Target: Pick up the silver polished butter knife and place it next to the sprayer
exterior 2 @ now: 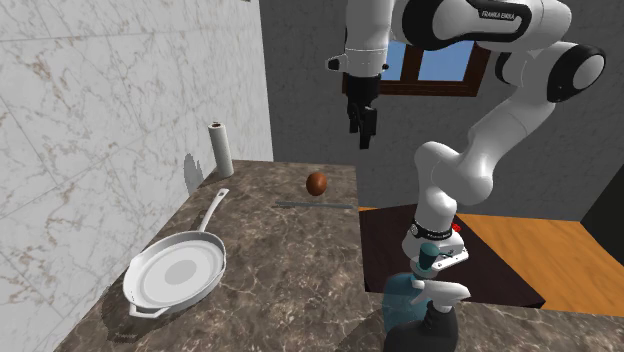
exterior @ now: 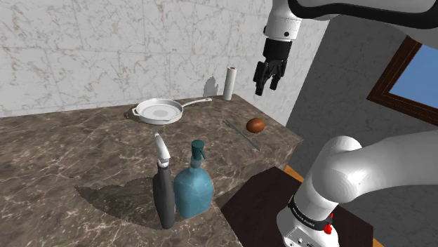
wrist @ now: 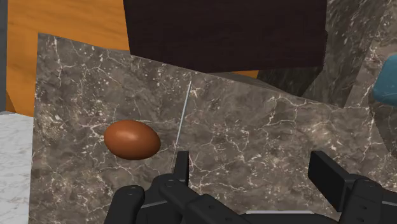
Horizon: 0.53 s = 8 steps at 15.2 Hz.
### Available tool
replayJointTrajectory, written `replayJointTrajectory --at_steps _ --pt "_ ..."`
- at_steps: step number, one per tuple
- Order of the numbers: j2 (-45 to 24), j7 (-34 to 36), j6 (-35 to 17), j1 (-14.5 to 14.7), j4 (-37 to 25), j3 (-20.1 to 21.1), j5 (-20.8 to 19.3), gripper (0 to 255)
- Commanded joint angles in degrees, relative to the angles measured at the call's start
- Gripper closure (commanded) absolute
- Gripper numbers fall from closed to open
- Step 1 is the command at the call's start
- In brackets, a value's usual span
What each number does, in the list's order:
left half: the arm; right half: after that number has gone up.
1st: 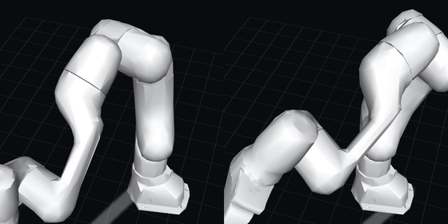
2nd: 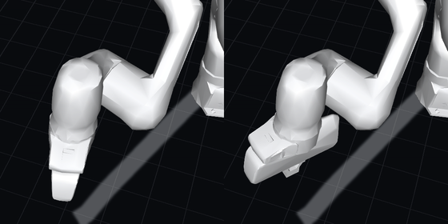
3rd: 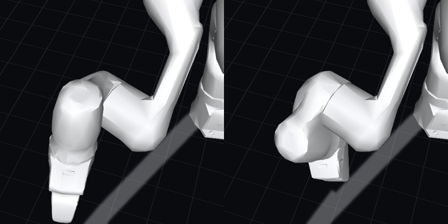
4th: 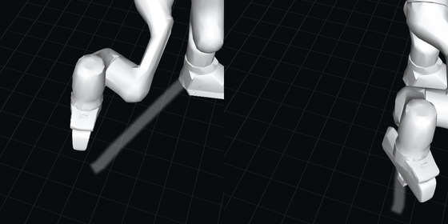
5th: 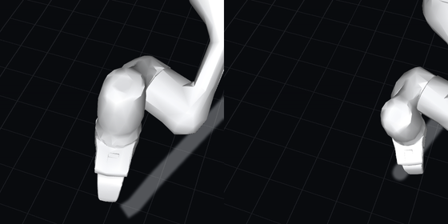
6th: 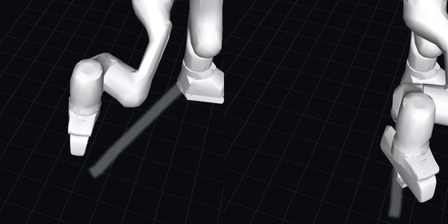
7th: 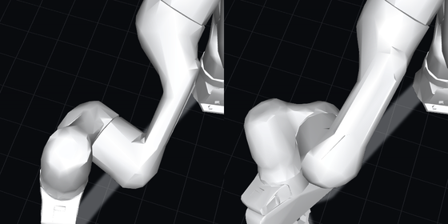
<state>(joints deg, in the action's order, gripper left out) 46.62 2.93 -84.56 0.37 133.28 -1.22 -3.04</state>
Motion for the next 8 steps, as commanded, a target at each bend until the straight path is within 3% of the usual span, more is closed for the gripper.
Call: replayJointTrajectory --at_steps 1,8 --pt "0.0 0.0 0.0 0.0 0.0 0.0 0.0 0" --pt "-2.75 1.3 -13.76 -2.66 10.59 -3.0 -1.62 0"
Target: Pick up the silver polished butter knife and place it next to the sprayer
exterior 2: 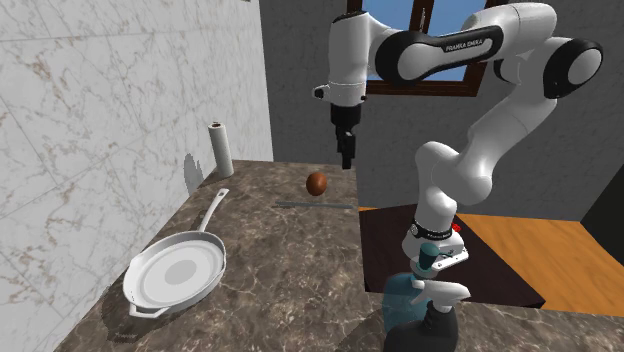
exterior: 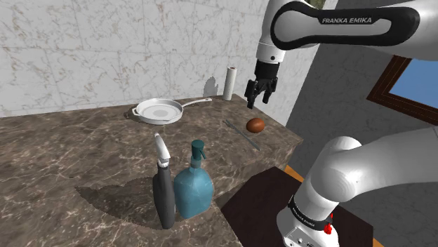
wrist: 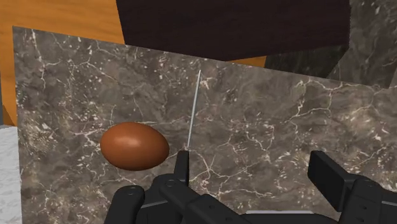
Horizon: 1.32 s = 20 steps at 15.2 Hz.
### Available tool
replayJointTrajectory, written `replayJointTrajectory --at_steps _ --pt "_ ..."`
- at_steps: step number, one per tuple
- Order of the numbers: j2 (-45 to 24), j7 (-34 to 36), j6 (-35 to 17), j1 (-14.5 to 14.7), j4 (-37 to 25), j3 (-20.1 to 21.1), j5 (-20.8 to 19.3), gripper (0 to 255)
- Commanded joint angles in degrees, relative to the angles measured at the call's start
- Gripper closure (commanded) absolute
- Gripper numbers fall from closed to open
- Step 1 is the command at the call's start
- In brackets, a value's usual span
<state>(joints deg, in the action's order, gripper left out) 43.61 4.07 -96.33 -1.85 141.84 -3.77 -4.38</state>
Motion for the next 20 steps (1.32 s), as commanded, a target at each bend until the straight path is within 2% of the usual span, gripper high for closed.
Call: replayJointTrajectory --at_steps 1,11,18,20 --pt "-0.49 0.35 -4.06 -0.85 3.29 -0.91 -0.53 0" --pt "-13.51 1.79 -26.29 -4.66 11.88 -5.87 -2.49 0" --pt "-17.43 1.73 -33.2 -5.01 14.85 -6.49 -2.7 0" --pt "-18.44 1.08 -34.83 -6.39 15.51 -5.19 -1.94 0"
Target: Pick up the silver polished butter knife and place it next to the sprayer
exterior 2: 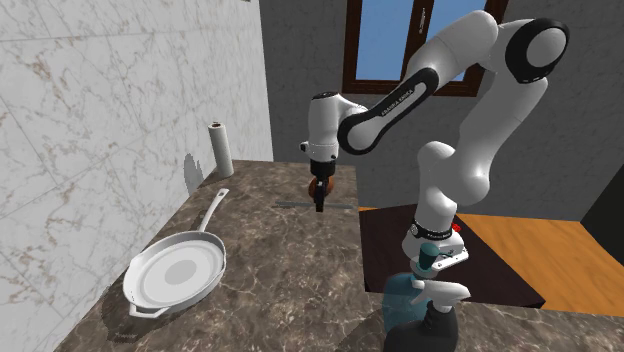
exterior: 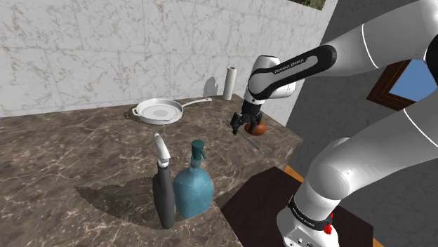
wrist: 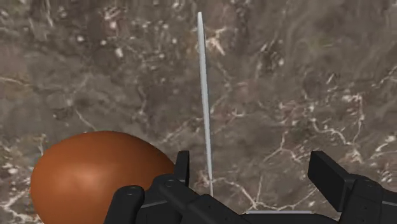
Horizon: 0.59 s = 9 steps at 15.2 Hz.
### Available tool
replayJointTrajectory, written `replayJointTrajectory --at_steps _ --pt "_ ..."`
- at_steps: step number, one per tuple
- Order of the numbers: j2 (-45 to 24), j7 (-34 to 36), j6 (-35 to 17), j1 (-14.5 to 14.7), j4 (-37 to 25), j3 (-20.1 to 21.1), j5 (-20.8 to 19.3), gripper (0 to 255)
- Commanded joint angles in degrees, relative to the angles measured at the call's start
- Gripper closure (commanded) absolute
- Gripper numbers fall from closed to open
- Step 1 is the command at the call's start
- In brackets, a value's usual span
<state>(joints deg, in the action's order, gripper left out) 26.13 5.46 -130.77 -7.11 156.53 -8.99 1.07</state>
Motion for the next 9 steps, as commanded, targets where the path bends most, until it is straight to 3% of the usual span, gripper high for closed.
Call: replayJointTrajectory --at_steps 1,7,8,9 --pt "-1.04 -0.84 -0.44 -2.31 0.84 1.26 -6.69 0" --pt "-1.1 -1.42 -0.49 -3.59 0.85 2.6 -5.94 0" --pt "-1.38 -1.45 -0.46 -3.58 0.55 2.58 -5.91 255" --pt "-1.25 -1.41 -0.33 -3.55 0.57 2.62 -5.89 255"
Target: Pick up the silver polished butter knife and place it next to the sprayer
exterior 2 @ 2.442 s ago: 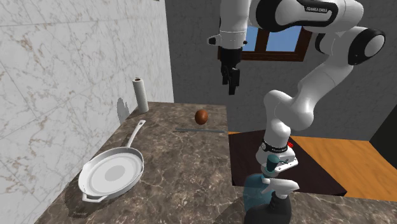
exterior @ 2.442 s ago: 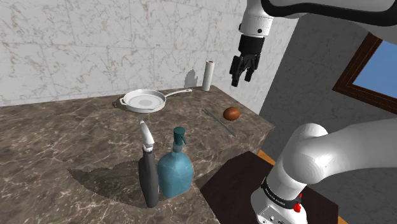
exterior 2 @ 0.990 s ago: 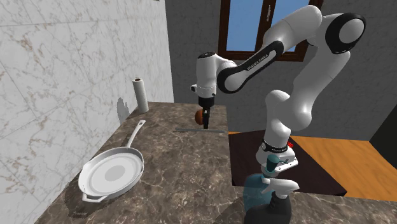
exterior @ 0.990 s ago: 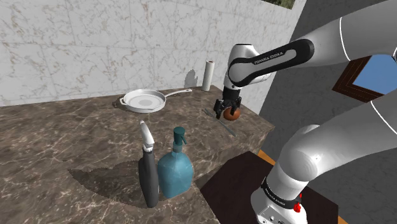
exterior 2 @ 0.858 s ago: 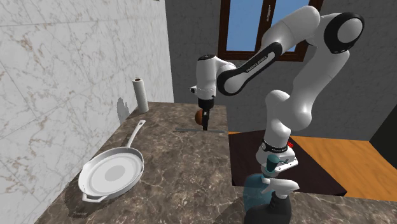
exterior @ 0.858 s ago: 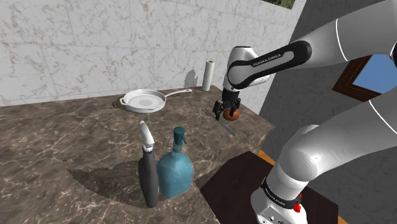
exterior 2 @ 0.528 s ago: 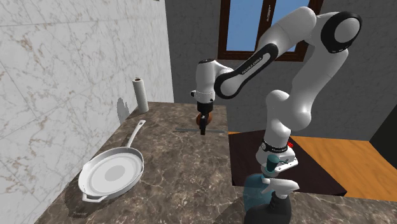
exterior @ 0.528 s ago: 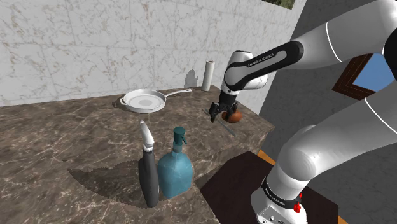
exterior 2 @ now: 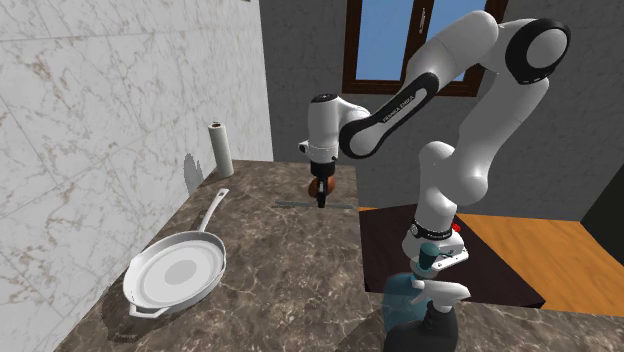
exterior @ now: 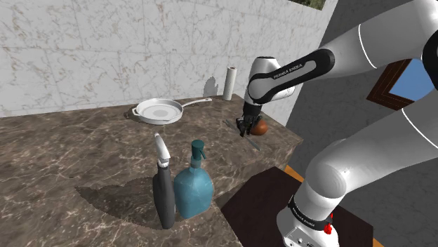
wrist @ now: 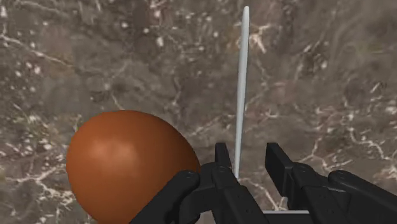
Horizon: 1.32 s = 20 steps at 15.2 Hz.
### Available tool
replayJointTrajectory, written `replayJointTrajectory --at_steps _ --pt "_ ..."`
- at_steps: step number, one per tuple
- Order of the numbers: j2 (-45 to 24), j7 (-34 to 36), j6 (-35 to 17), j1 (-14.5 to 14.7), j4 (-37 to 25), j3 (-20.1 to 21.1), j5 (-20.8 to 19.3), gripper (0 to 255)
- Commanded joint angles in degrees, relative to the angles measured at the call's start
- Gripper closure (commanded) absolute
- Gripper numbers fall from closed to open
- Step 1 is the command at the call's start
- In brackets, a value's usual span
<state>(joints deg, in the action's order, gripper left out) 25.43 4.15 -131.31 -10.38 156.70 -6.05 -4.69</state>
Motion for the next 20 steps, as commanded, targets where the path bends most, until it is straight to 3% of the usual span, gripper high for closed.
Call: replayJointTrajectory --at_steps 1,8,20 --pt "-0.18 0.13 0.37 -0.17 0.61 -0.14 -0.06 255" --pt "-0.4 -0.11 0.04 -0.33 0.69 -0.32 -0.16 255" --pt "5.5 -0.23 11.47 -0.3 -4.85 0.25 0.18 255"
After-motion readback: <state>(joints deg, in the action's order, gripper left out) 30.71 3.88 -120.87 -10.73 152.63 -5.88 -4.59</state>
